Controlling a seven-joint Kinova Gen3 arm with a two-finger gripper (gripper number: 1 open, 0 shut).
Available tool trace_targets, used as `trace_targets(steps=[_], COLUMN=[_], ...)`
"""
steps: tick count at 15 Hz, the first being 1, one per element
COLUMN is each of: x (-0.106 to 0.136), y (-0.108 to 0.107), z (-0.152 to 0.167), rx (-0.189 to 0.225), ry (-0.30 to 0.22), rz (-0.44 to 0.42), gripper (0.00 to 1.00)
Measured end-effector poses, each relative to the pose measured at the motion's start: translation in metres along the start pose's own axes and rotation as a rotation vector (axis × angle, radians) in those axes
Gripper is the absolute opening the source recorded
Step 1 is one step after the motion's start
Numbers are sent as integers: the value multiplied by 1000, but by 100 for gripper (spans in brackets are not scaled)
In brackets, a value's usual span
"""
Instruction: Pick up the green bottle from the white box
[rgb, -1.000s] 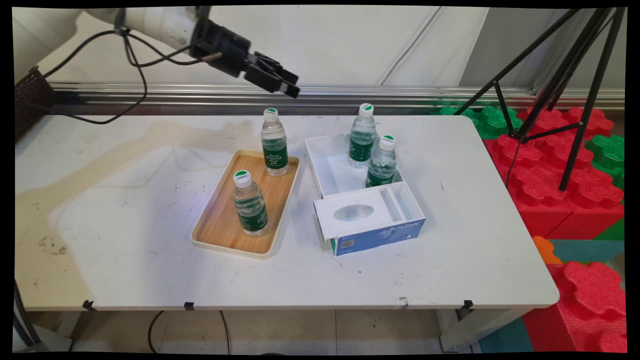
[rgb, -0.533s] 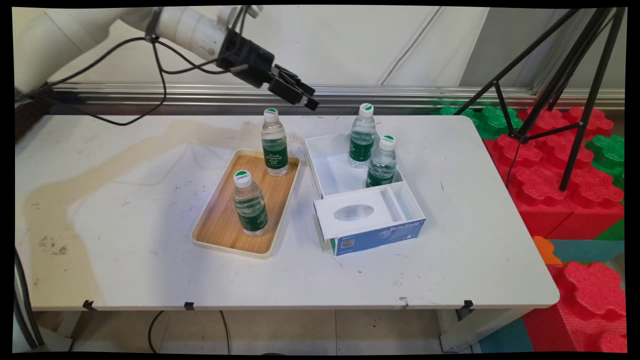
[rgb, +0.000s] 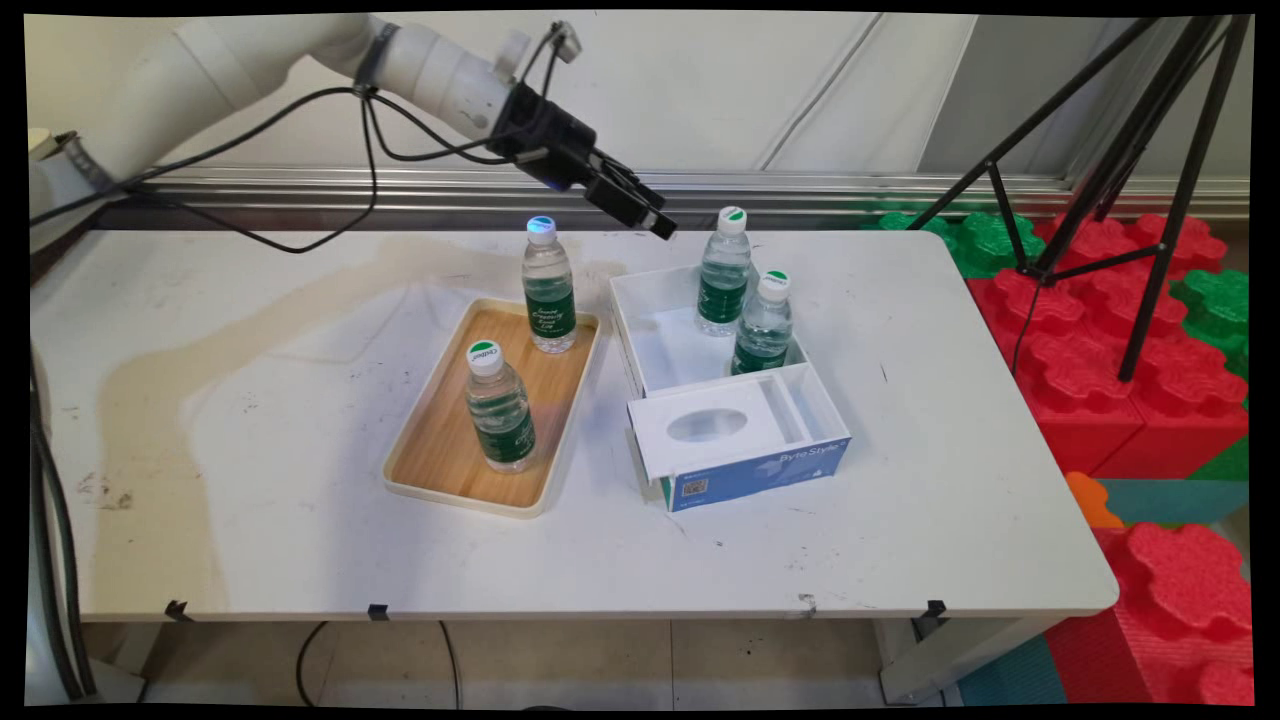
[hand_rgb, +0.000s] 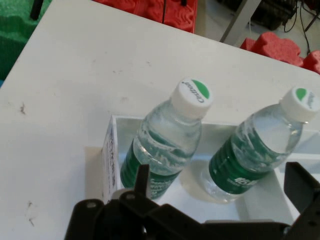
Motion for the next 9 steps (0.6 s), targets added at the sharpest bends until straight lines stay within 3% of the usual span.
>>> trace_targets(steps=[9], x=[8], y=[-16], z=[48], rx=[-10], ry=[-16], rz=[-4], gripper=[100])
